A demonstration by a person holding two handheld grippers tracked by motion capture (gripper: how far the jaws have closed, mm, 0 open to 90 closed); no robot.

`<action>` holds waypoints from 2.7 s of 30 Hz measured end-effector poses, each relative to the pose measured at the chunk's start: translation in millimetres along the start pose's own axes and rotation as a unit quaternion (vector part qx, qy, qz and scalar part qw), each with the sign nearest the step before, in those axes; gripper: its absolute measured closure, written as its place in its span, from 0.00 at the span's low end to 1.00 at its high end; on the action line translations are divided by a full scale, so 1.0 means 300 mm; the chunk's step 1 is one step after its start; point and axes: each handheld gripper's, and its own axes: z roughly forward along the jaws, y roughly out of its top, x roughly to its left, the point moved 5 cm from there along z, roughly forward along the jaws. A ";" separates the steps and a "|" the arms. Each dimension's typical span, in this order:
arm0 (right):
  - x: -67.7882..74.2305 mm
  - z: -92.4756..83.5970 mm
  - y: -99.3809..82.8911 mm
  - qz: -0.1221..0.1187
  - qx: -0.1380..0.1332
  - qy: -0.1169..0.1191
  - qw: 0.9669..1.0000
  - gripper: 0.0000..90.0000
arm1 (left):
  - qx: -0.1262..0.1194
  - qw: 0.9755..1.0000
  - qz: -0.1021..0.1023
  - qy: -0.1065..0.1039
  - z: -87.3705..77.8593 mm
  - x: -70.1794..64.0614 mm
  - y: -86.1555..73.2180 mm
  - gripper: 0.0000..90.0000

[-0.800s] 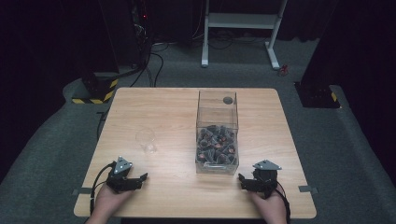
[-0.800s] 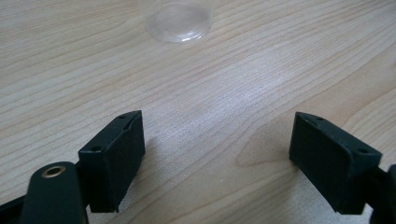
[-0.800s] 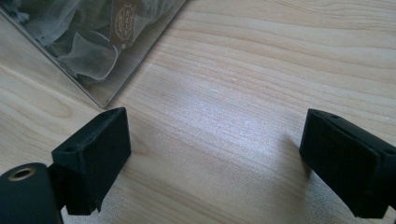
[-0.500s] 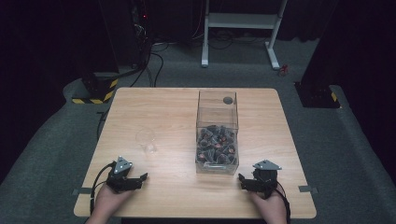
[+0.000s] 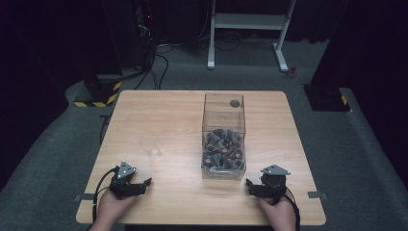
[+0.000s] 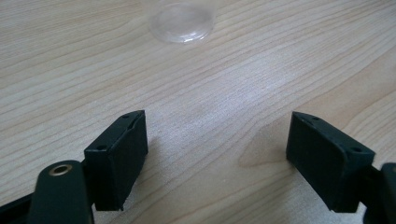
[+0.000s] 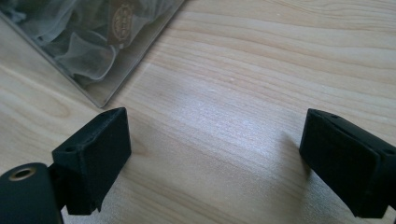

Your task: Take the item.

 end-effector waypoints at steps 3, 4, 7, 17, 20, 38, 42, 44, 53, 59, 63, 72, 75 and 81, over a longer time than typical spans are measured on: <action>0.000 0.000 0.000 0.000 0.000 -0.001 1.000 0.10 | 0.001 1.000 0.000 -0.001 -0.001 0.001 0.000 0.24; 0.001 0.000 0.000 0.001 0.000 -0.001 1.000 0.10 | 0.002 1.000 0.000 -0.001 -0.002 0.001 0.000 0.24; 0.001 0.000 0.000 0.002 0.000 -0.002 1.000 0.10 | 0.002 1.000 -0.001 -0.003 -0.003 0.001 0.001 0.25; 0.003 0.000 0.000 0.005 0.001 -0.002 1.000 0.10 | -0.012 1.000 -0.001 -0.011 -0.022 -0.007 0.011 0.26; 0.002 0.000 0.000 0.003 0.000 -0.002 1.000 0.10 | -0.014 1.000 0.000 -0.011 -0.025 -0.009 0.013 0.26; 0.003 0.000 0.000 0.004 0.001 -0.001 1.000 0.10 | -0.041 0.999 0.003 -0.031 -0.049 -0.040 0.039 0.24; 0.002 0.001 0.000 0.001 0.000 -0.001 1.000 0.10 | -0.046 0.998 0.003 -0.031 -0.055 -0.050 0.046 0.24; 0.002 0.001 0.000 0.001 0.000 -0.001 1.000 0.10 | -0.050 0.998 0.002 -0.033 -0.058 -0.052 0.050 0.24; 0.003 0.000 0.000 0.003 0.000 -0.001 1.000 0.10 | -0.071 0.996 -0.004 -0.050 -0.077 -0.064 0.067 0.24; 0.003 0.000 0.000 0.003 0.000 -0.001 1.000 0.10 | -0.074 0.995 -0.005 -0.059 -0.076 -0.073 0.077 0.23; 0.003 0.000 0.000 0.002 0.000 0.000 1.000 0.10 | -0.070 0.996 -0.002 -0.055 -0.074 -0.071 0.086 0.23; 0.004 0.000 0.000 0.002 0.001 0.000 1.000 0.10 | -0.079 0.995 0.002 -0.055 -0.096 -0.077 0.129 0.23; 0.004 0.000 0.000 0.002 0.001 0.001 1.000 0.10 | -0.080 0.995 0.001 -0.060 -0.099 -0.083 0.142 0.23; 0.003 0.000 0.000 0.000 0.000 0.002 1.000 0.10 | -0.085 0.994 0.004 -0.068 -0.101 -0.109 0.168 0.23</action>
